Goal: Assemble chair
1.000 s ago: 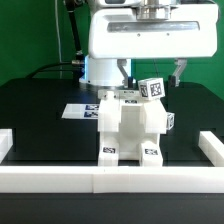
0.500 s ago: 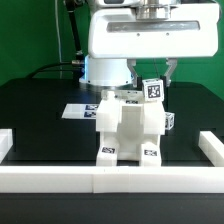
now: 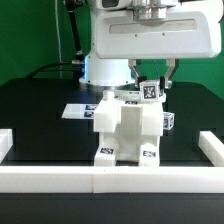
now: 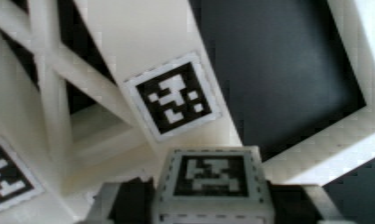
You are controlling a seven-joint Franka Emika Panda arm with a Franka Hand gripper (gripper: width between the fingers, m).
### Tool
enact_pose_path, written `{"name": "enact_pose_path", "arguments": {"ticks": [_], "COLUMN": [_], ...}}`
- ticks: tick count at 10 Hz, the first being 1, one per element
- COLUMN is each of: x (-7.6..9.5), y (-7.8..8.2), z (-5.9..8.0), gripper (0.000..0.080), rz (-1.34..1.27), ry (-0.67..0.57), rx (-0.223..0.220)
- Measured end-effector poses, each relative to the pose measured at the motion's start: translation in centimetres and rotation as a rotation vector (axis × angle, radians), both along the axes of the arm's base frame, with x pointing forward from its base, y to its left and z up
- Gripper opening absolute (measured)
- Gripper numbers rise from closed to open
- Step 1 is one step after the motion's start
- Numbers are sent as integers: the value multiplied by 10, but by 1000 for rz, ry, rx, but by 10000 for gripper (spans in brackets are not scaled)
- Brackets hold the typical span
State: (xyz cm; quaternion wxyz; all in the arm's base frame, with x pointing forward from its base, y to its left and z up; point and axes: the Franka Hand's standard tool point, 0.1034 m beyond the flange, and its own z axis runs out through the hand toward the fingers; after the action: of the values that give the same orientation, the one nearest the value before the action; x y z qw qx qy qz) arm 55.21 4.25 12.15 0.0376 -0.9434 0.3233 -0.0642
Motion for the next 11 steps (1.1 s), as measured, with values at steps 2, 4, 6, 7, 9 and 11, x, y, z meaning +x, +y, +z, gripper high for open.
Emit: {"name": "enact_pose_path", "arguments": {"ticks": [2, 4, 6, 7, 9, 11], "x": [1, 3, 4, 4, 4, 4], "y": [1, 2, 2, 2, 2, 2], "z": [0, 0, 0, 0, 0, 0], "gripper": [291, 291, 291, 291, 591, 635], "rz": [-208, -357, -460, -450, -269, -76], "ry": [8, 11, 12, 12, 6, 0], "rx": [40, 65, 88, 86, 45, 16]}}
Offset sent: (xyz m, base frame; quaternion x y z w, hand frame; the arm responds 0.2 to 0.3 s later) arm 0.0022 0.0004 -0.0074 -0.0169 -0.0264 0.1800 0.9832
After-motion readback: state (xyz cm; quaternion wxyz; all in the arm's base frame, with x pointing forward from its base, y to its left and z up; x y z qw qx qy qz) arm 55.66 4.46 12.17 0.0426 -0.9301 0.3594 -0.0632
